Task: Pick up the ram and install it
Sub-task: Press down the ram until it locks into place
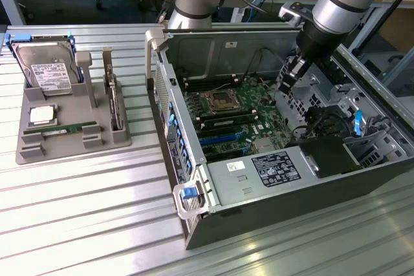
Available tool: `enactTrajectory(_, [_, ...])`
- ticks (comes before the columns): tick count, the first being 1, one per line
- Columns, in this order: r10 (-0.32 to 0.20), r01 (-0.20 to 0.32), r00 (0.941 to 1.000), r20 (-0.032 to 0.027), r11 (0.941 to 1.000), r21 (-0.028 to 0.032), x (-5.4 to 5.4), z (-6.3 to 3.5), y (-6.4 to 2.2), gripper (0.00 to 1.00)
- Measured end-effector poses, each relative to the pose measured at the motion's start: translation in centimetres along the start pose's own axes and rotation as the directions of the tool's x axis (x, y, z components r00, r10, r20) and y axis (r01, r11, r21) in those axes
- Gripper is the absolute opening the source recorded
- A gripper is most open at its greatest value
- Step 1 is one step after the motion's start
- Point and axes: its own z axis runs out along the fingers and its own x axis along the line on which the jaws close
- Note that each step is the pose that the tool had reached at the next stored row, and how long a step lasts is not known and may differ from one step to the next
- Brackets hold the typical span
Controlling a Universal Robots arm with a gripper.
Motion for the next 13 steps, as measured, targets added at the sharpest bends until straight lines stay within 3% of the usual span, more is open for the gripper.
enactTrajectory(8, [0.068,-0.068,0.9977,0.0045,0.9977,0.0025,0.00,0.00,0.00,0.10])
enactTrajectory(13, [0.159,-0.159,0.9873,0.0109,0.9873,0.0052,0.00,0.00,0.00,0.10])
